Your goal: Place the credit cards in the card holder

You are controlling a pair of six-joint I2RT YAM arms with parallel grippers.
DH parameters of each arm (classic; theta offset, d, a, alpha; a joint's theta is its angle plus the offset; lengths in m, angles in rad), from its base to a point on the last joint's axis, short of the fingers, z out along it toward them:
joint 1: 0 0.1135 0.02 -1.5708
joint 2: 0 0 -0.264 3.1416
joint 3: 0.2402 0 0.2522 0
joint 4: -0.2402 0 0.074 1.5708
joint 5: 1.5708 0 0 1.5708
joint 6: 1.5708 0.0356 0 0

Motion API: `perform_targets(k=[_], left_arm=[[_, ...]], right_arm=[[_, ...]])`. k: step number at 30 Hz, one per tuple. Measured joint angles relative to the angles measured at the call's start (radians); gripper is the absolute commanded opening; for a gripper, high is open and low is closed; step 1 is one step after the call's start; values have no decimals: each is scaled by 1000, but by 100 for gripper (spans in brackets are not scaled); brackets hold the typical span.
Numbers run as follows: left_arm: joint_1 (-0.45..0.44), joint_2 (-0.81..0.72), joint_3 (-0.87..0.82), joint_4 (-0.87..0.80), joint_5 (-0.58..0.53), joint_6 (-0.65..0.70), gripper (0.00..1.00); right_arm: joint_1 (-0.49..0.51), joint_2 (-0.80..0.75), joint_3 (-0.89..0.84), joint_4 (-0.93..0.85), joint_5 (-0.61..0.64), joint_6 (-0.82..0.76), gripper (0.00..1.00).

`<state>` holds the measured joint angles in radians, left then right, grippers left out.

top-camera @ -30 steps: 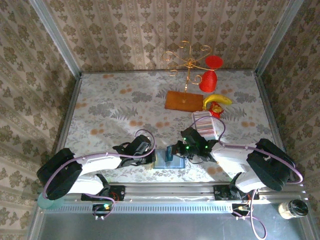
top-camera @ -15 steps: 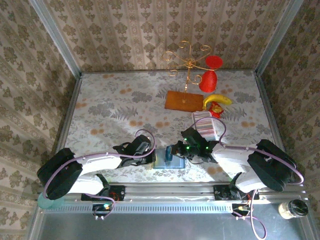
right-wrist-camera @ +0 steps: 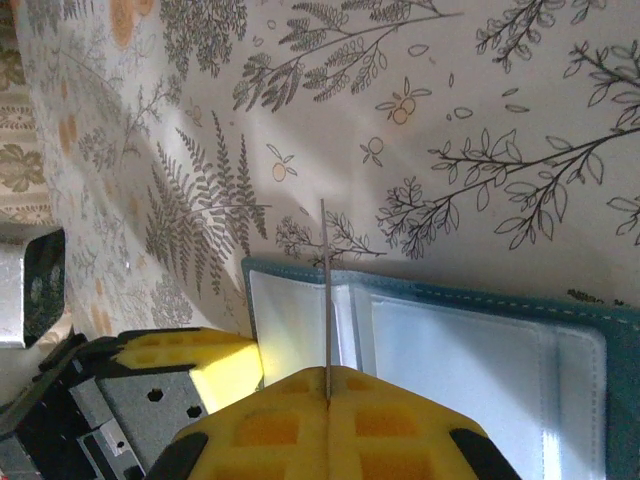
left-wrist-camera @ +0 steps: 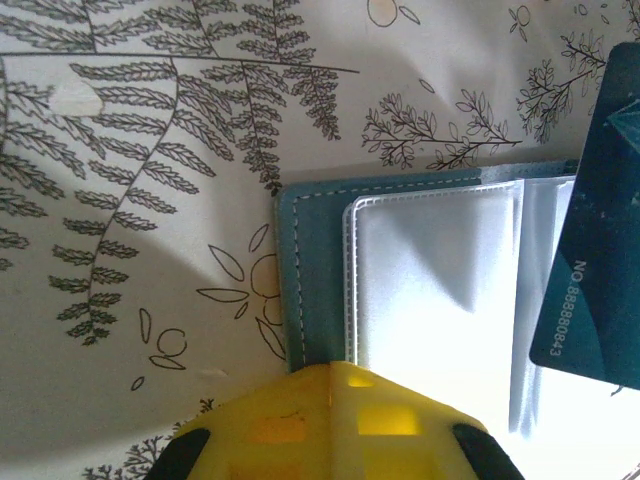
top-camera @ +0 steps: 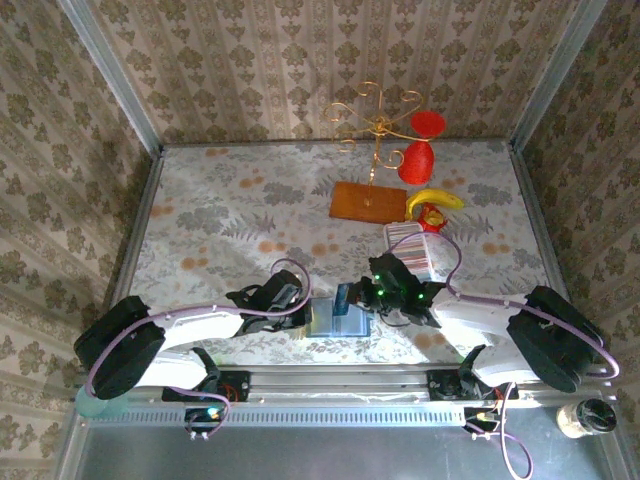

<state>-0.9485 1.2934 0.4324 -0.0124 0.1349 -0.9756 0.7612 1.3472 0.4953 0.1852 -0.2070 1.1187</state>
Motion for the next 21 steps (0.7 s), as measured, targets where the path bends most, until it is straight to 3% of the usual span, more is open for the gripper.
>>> perform_targets(k=[21], left_arm=[[0, 2, 1, 0, 0, 0, 0]], right_arm=[[-11, 29, -28, 51, 1, 5, 0]])
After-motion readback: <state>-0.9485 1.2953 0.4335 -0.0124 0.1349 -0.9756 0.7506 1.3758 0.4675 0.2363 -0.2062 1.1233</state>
